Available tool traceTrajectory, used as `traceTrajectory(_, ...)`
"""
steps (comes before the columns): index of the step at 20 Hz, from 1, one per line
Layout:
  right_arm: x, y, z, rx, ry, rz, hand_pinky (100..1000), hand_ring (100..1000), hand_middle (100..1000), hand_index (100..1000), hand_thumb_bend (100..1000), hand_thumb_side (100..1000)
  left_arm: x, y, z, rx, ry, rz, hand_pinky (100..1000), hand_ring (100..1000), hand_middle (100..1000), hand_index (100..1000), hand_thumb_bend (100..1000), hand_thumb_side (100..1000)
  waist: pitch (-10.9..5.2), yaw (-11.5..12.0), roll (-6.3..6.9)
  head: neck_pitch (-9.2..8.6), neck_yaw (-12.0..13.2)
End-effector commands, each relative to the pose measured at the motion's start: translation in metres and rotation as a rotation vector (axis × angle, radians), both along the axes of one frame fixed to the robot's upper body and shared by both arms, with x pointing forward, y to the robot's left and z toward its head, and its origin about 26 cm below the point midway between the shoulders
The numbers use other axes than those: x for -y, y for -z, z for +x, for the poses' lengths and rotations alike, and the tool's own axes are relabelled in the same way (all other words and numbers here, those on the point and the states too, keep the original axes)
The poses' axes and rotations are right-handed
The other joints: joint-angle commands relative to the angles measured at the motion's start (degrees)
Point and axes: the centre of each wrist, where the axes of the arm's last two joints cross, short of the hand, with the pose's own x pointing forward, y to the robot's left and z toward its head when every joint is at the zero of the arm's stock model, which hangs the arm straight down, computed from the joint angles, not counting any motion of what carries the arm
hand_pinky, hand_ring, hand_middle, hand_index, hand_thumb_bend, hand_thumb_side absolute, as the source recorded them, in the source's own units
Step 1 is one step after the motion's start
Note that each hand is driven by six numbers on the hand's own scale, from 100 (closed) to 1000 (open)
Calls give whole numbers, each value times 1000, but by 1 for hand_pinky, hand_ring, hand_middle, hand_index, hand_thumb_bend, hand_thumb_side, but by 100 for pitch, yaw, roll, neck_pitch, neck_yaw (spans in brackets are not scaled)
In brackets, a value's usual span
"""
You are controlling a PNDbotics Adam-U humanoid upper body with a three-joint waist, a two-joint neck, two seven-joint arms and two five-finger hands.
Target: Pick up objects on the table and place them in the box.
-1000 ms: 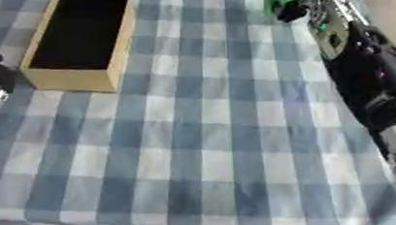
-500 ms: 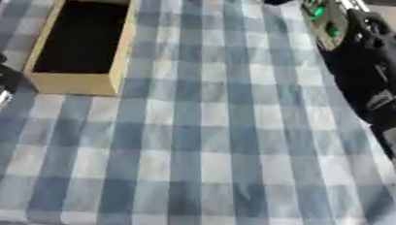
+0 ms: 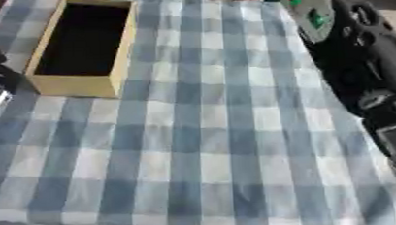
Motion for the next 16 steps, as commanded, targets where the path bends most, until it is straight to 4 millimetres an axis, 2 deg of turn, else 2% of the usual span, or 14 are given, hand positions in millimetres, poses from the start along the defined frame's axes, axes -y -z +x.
traceTrajectory(1, -23, -24, -17, 51, -100, -29, 650, 667, 443, 538, 235, 100, 2, -6, -1, 18, 17, 1, 557, 611, 591, 684, 386, 100, -132, -3, 47, 6, -46)
traceTrajectory(4, -46, -27, -24, 43, -175, -57, 650, 667, 443, 538, 235, 100, 4, -6, -1, 18, 27, 2, 557, 612, 591, 684, 386, 100, -133, 8, 62, -7, -83)
traceTrajectory(5, -53, -26, -25, 36, -195, -64, 649, 667, 442, 538, 311, 100, 4, -6, -1, 19, 30, 2, 557, 612, 591, 684, 390, 100, -131, 16, 68, -17, -97)
traceTrajectory(6, -60, -25, -26, 29, -214, -72, 650, 667, 443, 538, 234, 100, 5, -6, -1, 20, 33, 2, 557, 612, 592, 684, 386, 100, -128, 27, 74, -29, -112)
traceTrajectory(10, -84, -16, -26, -1, -274, -110, 649, 666, 443, 538, 233, 100, 8, -8, -1, 26, 49, 2, 559, 614, 593, 685, 385, 100, -106, 89, 98, -62, -168)
traceTrajectory(16, -109, 1, -22, -44, -322, -134, 643, 664, 440, 536, 232, 100, 11, -10, 0, 36, 72, 5, 560, 616, 594, 686, 387, 100, -75, 162, 132, -85, -241)
